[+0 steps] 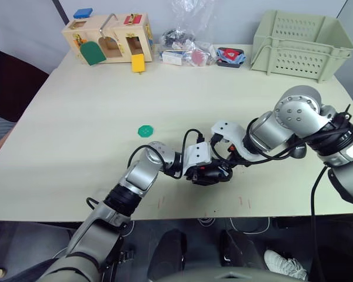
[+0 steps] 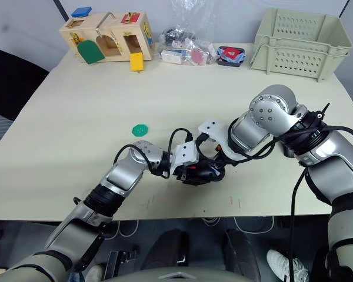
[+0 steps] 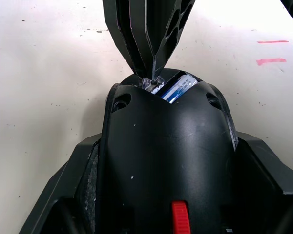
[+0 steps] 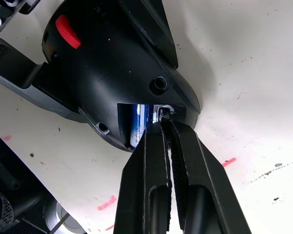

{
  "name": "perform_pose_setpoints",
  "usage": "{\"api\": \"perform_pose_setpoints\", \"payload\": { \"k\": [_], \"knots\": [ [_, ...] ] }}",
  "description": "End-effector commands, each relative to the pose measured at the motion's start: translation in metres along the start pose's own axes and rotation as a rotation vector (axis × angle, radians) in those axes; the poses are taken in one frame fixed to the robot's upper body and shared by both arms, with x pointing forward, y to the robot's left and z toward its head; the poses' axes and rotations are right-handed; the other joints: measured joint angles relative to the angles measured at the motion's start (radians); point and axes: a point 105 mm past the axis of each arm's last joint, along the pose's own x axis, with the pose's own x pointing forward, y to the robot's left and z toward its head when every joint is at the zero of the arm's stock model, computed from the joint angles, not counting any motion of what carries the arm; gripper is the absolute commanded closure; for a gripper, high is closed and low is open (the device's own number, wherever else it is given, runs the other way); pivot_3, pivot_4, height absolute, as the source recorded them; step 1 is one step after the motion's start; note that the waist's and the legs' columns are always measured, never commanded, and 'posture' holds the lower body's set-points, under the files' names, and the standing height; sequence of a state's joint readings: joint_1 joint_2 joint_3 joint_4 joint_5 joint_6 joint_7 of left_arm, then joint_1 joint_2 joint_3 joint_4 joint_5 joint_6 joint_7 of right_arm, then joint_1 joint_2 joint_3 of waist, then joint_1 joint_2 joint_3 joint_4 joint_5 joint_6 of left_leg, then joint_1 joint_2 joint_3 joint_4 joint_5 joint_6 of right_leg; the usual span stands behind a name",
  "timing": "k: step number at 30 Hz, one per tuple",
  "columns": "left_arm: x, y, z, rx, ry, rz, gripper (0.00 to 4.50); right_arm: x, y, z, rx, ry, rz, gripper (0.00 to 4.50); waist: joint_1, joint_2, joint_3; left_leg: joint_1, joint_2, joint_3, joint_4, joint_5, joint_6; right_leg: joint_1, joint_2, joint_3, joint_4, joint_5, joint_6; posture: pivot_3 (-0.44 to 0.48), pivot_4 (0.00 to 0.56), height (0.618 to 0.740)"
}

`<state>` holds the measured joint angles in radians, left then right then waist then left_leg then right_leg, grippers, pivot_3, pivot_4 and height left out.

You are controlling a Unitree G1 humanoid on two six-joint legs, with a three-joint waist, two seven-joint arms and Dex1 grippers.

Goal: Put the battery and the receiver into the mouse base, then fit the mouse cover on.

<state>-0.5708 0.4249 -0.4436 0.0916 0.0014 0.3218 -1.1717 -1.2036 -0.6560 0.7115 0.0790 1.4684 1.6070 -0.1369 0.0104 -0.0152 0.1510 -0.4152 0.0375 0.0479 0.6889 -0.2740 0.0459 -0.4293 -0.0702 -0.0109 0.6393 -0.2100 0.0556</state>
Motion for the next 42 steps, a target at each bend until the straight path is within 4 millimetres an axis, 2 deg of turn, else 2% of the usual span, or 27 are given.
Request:
{"api": "perform_pose_setpoints", "payload": {
  "k": [1, 11, 13, 14, 16, 25, 32, 36, 42],
  "knots": [
    [0.009, -0.009, -0.009, -0.032, 0.020, -0.037, 1.50, 0.005, 0.003, -0.007, 0.009, 0.023, 0.025, 4.50, 0.000, 0.000, 0.000, 0.000, 0.000, 0.000, 0.000, 0.000, 0.000, 0.000, 0.000, 0.000, 0.000, 0.000, 0.000, 0.000, 0.150, 0.740],
    [0.009, -0.010, -0.009, -0.035, 0.021, -0.041, 1.50, 0.002, 0.005, -0.008, -0.002, 0.002, 0.024, 4.50, 0.001, 0.000, 0.000, 0.000, 0.000, 0.000, 0.000, 0.000, 0.000, 0.000, 0.000, 0.000, 0.000, 0.000, 0.000, 0.000, 0.150, 0.740],
    [0.009, -0.010, -0.010, -0.035, 0.021, -0.042, 1.50, 0.002, 0.005, -0.007, -0.008, -0.002, 0.017, 3.72, 0.001, 0.000, 0.000, 0.000, 0.000, 0.000, 0.000, 0.000, 0.000, 0.000, 0.000, 0.000, -0.001, 0.000, 0.000, 0.000, 0.150, 0.740],
    [0.009, -0.011, -0.010, -0.035, 0.021, -0.043, 1.50, 0.001, 0.005, -0.007, -0.009, -0.006, 0.016, 3.59, 0.001, 0.000, 0.000, 0.000, 0.000, 0.000, 0.000, 0.000, 0.000, 0.000, 0.000, 0.000, -0.001, 0.000, 0.000, 0.000, 0.150, 0.740],
    [0.009, -0.011, -0.010, -0.035, 0.022, -0.044, 1.50, 0.001, 0.005, -0.007, -0.012, -0.011, 0.016, 2.73, 0.001, 0.000, 0.000, 0.000, 0.000, 0.000, -0.001, 0.000, 0.000, 0.000, 0.000, 0.000, -0.001, 0.000, 0.000, 0.000, 0.150, 0.740],
    [0.009, -0.011, -0.009, -0.036, 0.022, -0.048, 1.50, -0.006, 0.004, -0.007, -0.013, -0.030, 0.020, 2.73, 0.001, 0.000, 0.000, -0.001, 0.000, 0.000, -0.001, 0.000, 0.000, 0.000, 0.000, 0.000, -0.001, 0.000, 0.000, 0.000, 0.150, 0.740],
    [0.009, -0.010, -0.009, -0.034, 0.021, -0.043, 1.50, -0.022, -0.001, -0.014, -0.008, -0.094, 0.027, 2.73, 0.004, 0.000, 0.000, -0.002, 0.000, -0.001, -0.001, 0.000, 0.000, 0.000, 0.000, -0.001, -0.002, 0.000, 0.000, 0.000, 0.150, 0.740],
    [0.009, -0.009, -0.008, -0.034, 0.024, -0.044, 1.50, -0.029, -0.003, -0.021, -0.019, -0.159, 0.016, 2.73, 0.003, 0.000, 0.000, -0.002, 0.000, 0.000, -0.001, 0.000, 0.000, 0.000, 0.000, 0.000, -0.002, 0.000, 0.000, 0.000, 0.150, 0.740],
    [0.007, -0.009, -0.009, -0.036, 0.032, -0.043, 1.50, -0.037, -0.007, -0.029, 0.027, -0.358, 0.022, 2.73, 0.004, 0.000, 0.000, -0.002, 0.000, -0.001, -0.001, 0.000, 0.000, 0.000, 0.000, -0.001, -0.003, 0.000, 0.000, 0.000, 0.150, 0.740]
  ]
}}
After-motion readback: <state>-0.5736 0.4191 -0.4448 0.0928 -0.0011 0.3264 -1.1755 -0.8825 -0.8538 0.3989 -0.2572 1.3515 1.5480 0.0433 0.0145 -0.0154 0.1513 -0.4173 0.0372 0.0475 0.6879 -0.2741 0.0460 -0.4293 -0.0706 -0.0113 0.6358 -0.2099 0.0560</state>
